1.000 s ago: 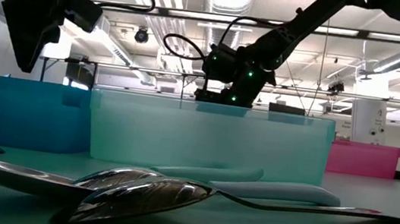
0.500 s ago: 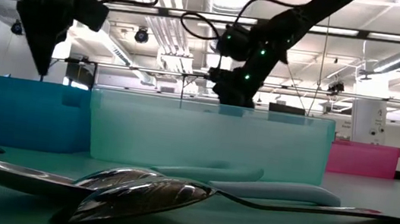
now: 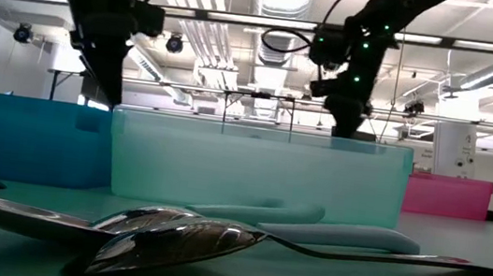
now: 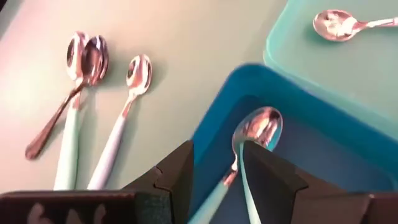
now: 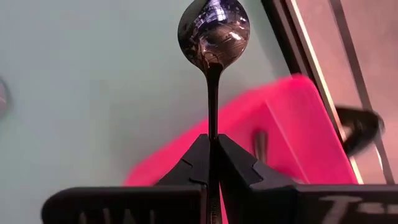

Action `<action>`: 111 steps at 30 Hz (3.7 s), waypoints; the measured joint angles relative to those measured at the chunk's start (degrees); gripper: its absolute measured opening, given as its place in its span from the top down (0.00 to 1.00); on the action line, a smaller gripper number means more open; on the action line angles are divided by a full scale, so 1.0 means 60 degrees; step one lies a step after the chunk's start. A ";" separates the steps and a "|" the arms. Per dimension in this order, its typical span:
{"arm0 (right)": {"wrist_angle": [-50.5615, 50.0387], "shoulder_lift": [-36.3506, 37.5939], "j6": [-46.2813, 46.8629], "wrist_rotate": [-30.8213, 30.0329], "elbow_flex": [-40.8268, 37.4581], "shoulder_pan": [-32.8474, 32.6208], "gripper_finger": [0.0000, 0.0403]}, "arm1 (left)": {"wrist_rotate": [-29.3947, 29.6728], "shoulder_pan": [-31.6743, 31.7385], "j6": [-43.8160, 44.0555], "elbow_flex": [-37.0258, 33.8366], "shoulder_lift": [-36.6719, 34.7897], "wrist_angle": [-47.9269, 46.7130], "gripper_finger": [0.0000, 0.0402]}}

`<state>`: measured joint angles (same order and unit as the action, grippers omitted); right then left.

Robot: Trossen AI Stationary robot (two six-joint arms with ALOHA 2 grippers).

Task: Sort silverware by color (type)
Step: Put the black spoon into the pink bin

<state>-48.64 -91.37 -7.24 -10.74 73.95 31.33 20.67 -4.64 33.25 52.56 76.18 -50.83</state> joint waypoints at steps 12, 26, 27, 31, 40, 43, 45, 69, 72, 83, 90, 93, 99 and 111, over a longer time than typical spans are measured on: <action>-0.0722 0.1229 0.0354 0.0001 -0.1589 0.1070 0.98 | 0.0083 0.1484 -0.1051 0.0010 0.0806 0.0558 0.69; -0.0070 0.1668 0.0699 -0.0401 -0.3349 0.1643 0.89 | 0.0156 0.3865 -0.3093 0.0177 0.0787 0.0723 0.69; -0.0070 0.1668 0.0702 -0.0448 -0.3400 0.1643 0.87 | 0.0152 0.4049 -0.3212 0.0171 0.0787 0.0671 0.69; -0.0061 0.1668 0.0706 -0.0471 -0.3460 0.1643 0.80 | 0.0137 0.4702 -0.3814 0.0107 0.0779 0.0284 0.69; 0.0161 0.1723 0.0691 -0.0475 -0.3460 0.1635 0.72 | -0.0240 0.6110 -0.5049 -0.0106 0.0956 0.0075 0.69; 0.0271 0.1723 0.0688 -0.0474 -0.3460 0.1635 0.73 | -0.0358 0.6467 -0.5472 -0.0109 0.1228 0.0083 0.69; 0.0289 0.1723 0.0699 -0.0475 -0.3460 0.1635 0.73 | -0.0362 0.6688 -0.5742 -0.0109 0.1504 0.0080 0.69; 0.0459 0.1720 0.0704 -0.0471 -0.3460 0.1635 0.72 | -0.1116 0.7484 -0.8026 -0.0120 0.3096 0.1401 0.69; 0.0532 0.1719 0.0702 -0.0471 -0.3460 0.1635 0.73 | -0.1112 0.7496 -0.8094 -0.0121 0.3355 0.1611 0.69; 0.0713 0.1719 0.0705 -0.0471 -0.3460 0.1635 0.73 | -0.1473 0.7517 -0.8334 -0.0102 0.3512 0.1702 0.77; 0.0746 0.1719 0.0702 -0.0471 -0.3460 0.1635 0.76 | -0.2108 0.7637 -0.8167 -0.0106 0.3512 0.1614 0.97; 0.0757 0.1719 0.0706 -0.0470 -0.3460 0.1635 0.76 | -0.2125 0.7652 -0.8092 -0.0106 0.3508 0.1615 0.97; 0.0779 0.1719 0.0706 -0.0470 -0.3460 0.1635 0.75 | -0.2154 0.7729 -0.7707 0.0061 0.3158 0.1691 0.99; 0.1380 0.1767 0.0877 0.0962 -0.3460 0.1626 0.79 | -0.2878 0.7740 -0.7038 0.0350 0.1335 0.1581 0.99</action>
<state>-40.36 -80.77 -1.98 -4.96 53.19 41.09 3.40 41.80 -8.97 54.65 84.19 -41.34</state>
